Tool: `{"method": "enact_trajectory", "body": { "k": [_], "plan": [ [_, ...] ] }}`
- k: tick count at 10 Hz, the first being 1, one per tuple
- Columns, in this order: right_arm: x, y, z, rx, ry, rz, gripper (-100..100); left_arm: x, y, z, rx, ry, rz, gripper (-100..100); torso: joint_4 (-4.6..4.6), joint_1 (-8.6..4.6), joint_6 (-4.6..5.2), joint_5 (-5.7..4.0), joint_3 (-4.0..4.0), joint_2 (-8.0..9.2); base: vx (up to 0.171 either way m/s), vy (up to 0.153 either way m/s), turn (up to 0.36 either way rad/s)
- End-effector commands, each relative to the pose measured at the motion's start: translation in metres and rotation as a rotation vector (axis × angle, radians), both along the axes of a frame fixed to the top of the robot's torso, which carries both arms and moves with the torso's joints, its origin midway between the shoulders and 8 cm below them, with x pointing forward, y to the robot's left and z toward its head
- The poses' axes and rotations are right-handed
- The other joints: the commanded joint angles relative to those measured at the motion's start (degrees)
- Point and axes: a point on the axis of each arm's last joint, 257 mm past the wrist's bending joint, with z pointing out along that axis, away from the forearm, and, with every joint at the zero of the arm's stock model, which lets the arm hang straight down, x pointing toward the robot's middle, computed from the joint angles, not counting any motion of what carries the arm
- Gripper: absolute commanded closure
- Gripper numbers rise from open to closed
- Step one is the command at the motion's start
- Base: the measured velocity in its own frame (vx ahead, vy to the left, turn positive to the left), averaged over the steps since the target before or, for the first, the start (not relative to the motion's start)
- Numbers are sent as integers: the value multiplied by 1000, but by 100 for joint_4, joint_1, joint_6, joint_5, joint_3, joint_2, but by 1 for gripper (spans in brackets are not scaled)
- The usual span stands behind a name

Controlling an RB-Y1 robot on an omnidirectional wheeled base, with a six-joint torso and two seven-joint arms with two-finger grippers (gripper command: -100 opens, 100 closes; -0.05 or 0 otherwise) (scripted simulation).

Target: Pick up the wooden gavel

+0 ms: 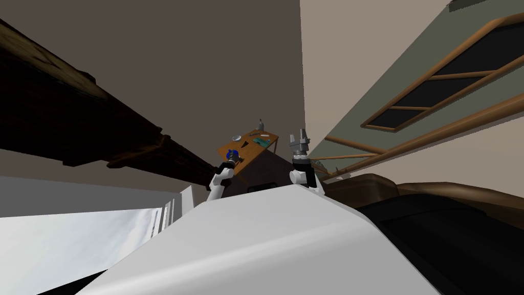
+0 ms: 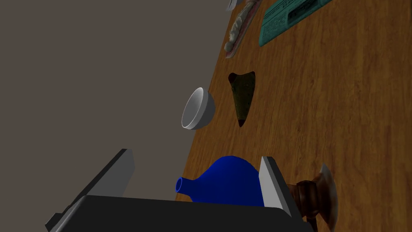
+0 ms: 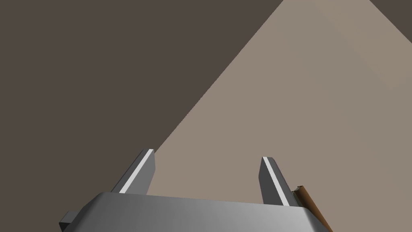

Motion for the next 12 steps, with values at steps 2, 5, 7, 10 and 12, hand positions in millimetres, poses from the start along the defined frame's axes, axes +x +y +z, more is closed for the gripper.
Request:
{"method": "enact_trajectory", "body": {
  "k": [2,5,7,10,12],
  "plan": [
    [0,0,0,0,0,0,0,3,-1,-30,-24,96,0,-100,0,-3,-1,0,1,3,28,20,-19],
    [0,0,0,0,0,0,0,-2,4,-65,-36,194,12,-100,0,0,0,0,-1,-1,32,27,-16],
    [0,0,0,0,0,0,0,-2,6,-81,-49,253,17,-100,0,0,-1,0,1,2,29,29,-19],
    [0,0,0,0,0,0,0,-7,9,-104,-60,325,27,-100,1,-5,-1,-1,4,7,18,16,-11],
    [0,0,0,0,0,0,0,-10,12,-119,-70,383,34,-100,1,0,-1,0,3,5,24,31,-16]
  ]
}}
